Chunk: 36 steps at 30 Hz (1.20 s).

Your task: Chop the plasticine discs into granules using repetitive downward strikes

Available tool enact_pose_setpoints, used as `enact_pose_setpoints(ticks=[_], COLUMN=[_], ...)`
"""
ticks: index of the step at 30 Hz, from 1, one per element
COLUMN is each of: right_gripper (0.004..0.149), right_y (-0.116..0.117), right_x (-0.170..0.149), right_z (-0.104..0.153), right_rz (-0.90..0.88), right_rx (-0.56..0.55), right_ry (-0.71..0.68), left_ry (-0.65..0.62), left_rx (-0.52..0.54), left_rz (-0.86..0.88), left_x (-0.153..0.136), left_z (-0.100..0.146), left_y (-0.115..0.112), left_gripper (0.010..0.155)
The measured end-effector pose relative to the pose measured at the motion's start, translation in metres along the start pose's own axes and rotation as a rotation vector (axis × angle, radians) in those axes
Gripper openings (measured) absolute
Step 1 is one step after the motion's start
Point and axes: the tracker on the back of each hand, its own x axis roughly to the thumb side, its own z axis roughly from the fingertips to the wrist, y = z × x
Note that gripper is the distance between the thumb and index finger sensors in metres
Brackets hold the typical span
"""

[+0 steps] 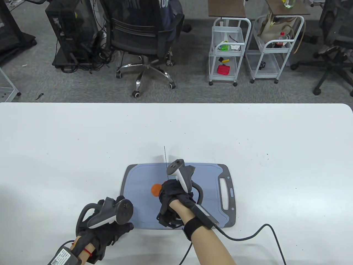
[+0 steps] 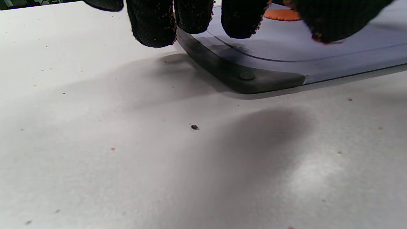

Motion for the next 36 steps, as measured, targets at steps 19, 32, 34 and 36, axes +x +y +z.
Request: enact_pose_setpoints(ticks=[19, 32, 34, 36], right_gripper=[0.062, 0.054, 0.053, 0.053], right_y=[0.014, -0.002, 0.0, 0.004], right_x=[-0.006, -0.036, -0.038, -0.041], right_z=[0.022, 0.046, 0.047, 0.047], right_rz=[0.098, 0.037, 0.057, 0.043], right_rx=[0.047, -0.105, -0.169, -0.11], right_ry=[-0.063, -0.21, -0.229, -0.224], left_ry=[0.018, 0.015, 0.015, 0.013], left_rx=[0.018, 0.008, 0.008, 0.008], left_rz=[0.0, 0.0, -0.003, 0.001], left_x=[-0.004, -0.003, -0.003, -0.003], left_z=[0.003, 0.002, 0.002, 0.002], left_y=[0.003, 0.003, 0.003, 0.003], left_gripper=[0.079, 0.079, 0.079, 0.079])
